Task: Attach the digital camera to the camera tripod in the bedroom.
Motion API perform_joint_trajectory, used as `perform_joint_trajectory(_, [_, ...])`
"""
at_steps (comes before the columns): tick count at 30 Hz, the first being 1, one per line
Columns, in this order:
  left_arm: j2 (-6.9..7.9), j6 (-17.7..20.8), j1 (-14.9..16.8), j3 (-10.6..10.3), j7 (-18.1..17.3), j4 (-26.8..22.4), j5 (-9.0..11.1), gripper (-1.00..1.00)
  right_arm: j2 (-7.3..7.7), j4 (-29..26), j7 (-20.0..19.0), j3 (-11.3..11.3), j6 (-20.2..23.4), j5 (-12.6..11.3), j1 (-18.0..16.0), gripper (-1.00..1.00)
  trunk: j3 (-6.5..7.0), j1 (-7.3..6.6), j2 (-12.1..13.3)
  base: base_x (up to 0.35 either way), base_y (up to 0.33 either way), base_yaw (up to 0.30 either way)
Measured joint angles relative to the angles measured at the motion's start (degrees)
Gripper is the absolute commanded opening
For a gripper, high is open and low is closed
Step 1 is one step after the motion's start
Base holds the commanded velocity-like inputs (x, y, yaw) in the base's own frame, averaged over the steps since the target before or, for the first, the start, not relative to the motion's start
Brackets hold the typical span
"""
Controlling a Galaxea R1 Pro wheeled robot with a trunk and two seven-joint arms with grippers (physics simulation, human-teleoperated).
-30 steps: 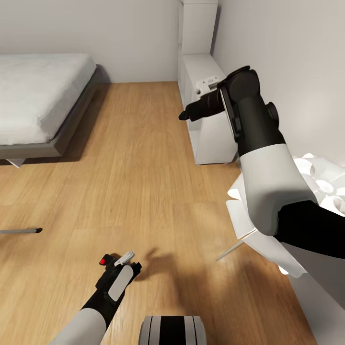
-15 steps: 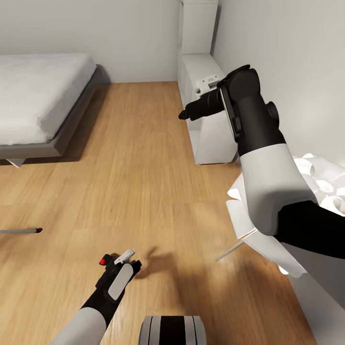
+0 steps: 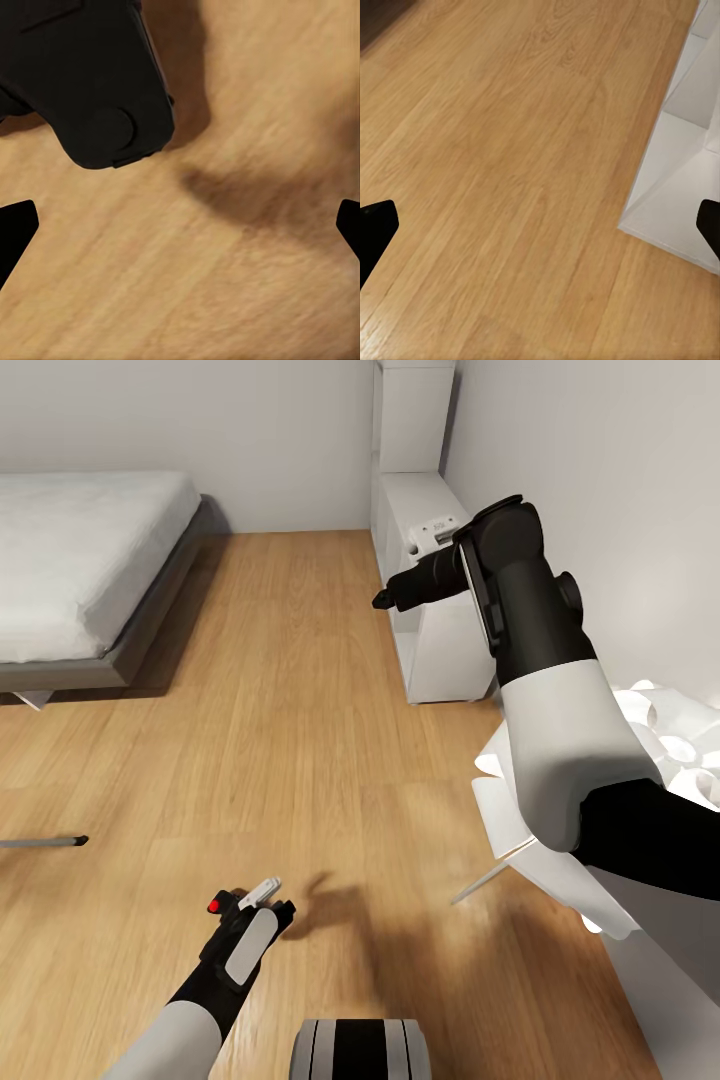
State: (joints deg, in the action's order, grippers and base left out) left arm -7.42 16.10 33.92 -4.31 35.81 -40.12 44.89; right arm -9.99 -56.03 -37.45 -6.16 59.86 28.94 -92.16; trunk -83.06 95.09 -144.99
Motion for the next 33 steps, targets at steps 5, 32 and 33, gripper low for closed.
perform_joint_trajectory(5, [0.0,0.0,0.0,0.0,-0.05,-0.06,-0.07,1.0,0.0,0.02,0.0,0.03,0.0,-0.01,0.0,1.0,0.0,0.0,0.0,0.0,0.0,0.0])
perform_joint_trajectory(32, [0.11,0.1,0.0,0.0,-0.37,-0.21,-0.19,1.0,0.0,-0.01,0.0,0.03,0.0,0.01,0.0,1.0,-3.76,0.44,-0.22,0.0,0.0,0.0])
perform_joint_trajectory(33, [0.1,0.08,0.0,0.0,-0.37,-0.21,-0.19,1.0,0.0,-0.01,0.0,0.02,0.0,0.01,0.0,1.0,-3.98,0.47,-0.24,0.0,0.0,0.0])
